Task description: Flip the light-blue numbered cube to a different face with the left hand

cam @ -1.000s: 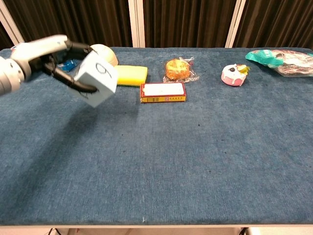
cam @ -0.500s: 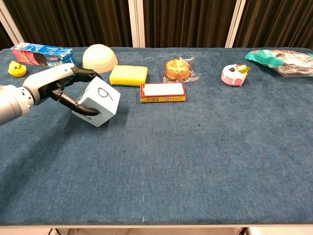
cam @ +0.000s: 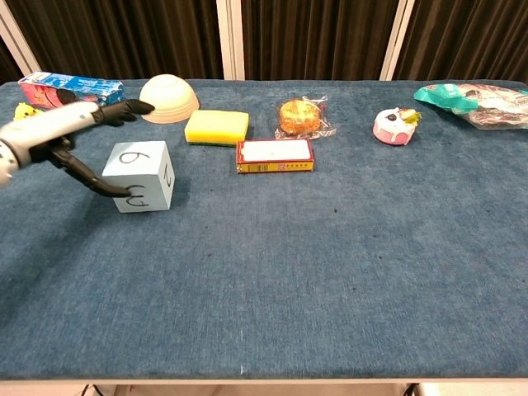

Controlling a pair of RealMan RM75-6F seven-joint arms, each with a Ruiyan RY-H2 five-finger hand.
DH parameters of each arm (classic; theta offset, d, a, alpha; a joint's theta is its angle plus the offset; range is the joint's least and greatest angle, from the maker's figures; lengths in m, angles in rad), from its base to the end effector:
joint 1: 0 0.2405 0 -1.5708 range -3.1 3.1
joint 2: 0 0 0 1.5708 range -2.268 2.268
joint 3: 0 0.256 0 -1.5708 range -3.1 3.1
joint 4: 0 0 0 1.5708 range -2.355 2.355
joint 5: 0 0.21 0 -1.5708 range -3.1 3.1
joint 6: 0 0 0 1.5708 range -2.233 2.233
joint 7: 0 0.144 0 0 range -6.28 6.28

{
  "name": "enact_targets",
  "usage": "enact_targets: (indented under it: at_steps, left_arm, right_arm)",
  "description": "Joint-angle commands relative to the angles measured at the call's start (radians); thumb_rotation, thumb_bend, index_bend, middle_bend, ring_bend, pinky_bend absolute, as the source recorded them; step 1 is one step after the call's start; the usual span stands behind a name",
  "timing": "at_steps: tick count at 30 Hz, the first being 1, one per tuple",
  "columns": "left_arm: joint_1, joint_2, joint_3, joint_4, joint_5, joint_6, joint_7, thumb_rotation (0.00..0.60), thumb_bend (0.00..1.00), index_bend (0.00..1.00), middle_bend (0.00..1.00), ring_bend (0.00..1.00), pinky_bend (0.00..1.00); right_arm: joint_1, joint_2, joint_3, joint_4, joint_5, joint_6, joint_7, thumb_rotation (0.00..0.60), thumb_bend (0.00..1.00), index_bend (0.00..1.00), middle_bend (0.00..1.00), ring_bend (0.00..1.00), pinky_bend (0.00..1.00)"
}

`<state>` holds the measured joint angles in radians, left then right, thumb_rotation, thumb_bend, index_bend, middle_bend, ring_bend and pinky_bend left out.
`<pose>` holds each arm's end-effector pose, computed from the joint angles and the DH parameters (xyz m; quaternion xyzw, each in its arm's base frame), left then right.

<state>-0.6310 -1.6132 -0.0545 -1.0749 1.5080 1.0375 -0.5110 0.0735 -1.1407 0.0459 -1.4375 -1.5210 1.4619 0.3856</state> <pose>-0.2318 0.3390 -0.0144 -0.6719 -0.4914 -0.4544 0.3170 -0.3442 -0.1788 0.1664 0.5464 -0.4620 0.4470 0.5368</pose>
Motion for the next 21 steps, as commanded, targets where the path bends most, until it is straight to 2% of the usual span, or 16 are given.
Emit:
enact_targets:
  at_steps: [1,4,6,9,15,21]
  left_arm:
    - [0.033,0.115,-0.005,-0.124,-0.018,0.047,0.15,0.6,0.09,0.0,0.0,0.0,0.0]
    - [0.074,0.22,-0.02,-0.256,-0.069,0.089,0.314,0.6,0.08,0.0,0.0,0.0,0.0]
    - [0.127,0.287,-0.037,-0.35,-0.123,0.159,0.429,0.6,0.07,0.0,0.0,0.0,0.0]
    - [0.207,0.356,-0.041,-0.439,-0.182,0.256,0.532,0.6,0.07,0.0,0.0,0.0,0.0]
    - [0.352,0.448,0.018,-0.52,-0.207,0.369,0.543,0.6,0.07,0.0,0.02,0.0,0.0]
    - [0.484,0.458,0.087,-0.528,-0.156,0.482,0.475,0.6,0.07,0.01,0.02,0.0,0.0]
  right_arm:
    - [0.0,0.002,0.001,0.001,-0.001,0.002,0.002,0.6,0.02,0.0,0.04,0.0,0.11]
    - [0.001,0.009,0.004,0.004,-0.002,0.004,0.002,0.6,0.02,0.0,0.04,0.0,0.11]
    - [0.004,0.013,0.007,0.009,-0.002,0.003,-0.001,0.6,0.02,0.0,0.04,0.0,0.11]
    - [0.011,0.015,0.013,0.023,-0.001,-0.001,0.011,0.6,0.02,0.0,0.04,0.0,0.1]
    - [0.025,0.004,0.019,0.054,-0.013,-0.001,0.031,0.6,0.02,0.0,0.04,0.0,0.1]
    - [0.024,-0.007,0.014,0.05,-0.035,0.022,0.024,0.6,0.02,0.0,0.05,0.0,0.09]
